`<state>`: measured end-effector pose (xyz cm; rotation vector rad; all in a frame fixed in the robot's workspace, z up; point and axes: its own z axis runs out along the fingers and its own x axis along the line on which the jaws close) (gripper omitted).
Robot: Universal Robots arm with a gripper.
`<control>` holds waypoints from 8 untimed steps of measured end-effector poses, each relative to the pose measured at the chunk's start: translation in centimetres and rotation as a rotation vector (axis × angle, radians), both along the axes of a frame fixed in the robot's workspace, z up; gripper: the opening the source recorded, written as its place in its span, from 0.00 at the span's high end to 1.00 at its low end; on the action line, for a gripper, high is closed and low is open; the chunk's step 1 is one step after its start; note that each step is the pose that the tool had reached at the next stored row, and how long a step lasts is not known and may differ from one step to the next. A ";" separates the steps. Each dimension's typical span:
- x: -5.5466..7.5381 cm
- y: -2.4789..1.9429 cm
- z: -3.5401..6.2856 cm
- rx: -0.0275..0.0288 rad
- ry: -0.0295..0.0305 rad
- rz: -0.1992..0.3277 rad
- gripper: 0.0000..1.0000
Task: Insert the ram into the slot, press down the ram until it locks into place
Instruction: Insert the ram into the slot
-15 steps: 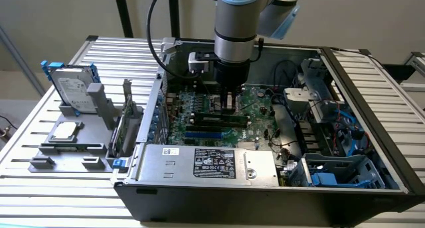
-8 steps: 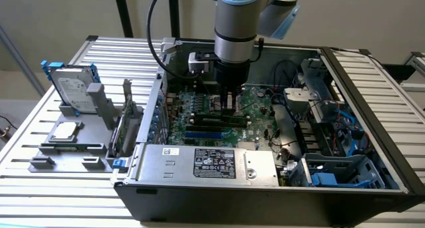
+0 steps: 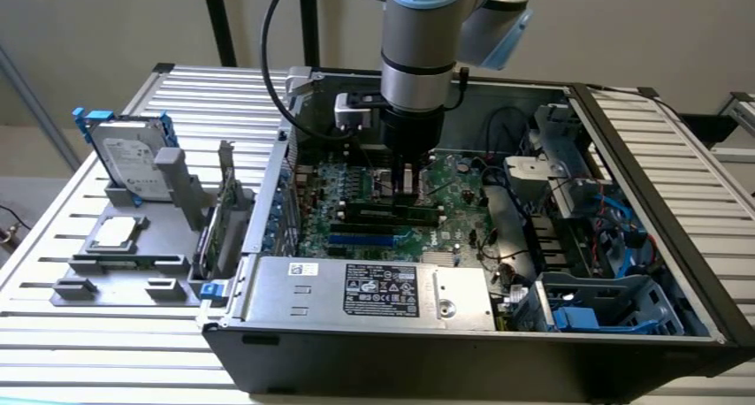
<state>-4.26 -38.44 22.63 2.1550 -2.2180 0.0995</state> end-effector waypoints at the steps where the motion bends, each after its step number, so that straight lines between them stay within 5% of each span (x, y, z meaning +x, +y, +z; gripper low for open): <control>1: 0.0 0.00 0.00 0.0000 0.0000 0.000 0.79; 8: 0.0 0.00 0.00 0.0000 0.0000 0.000 0.79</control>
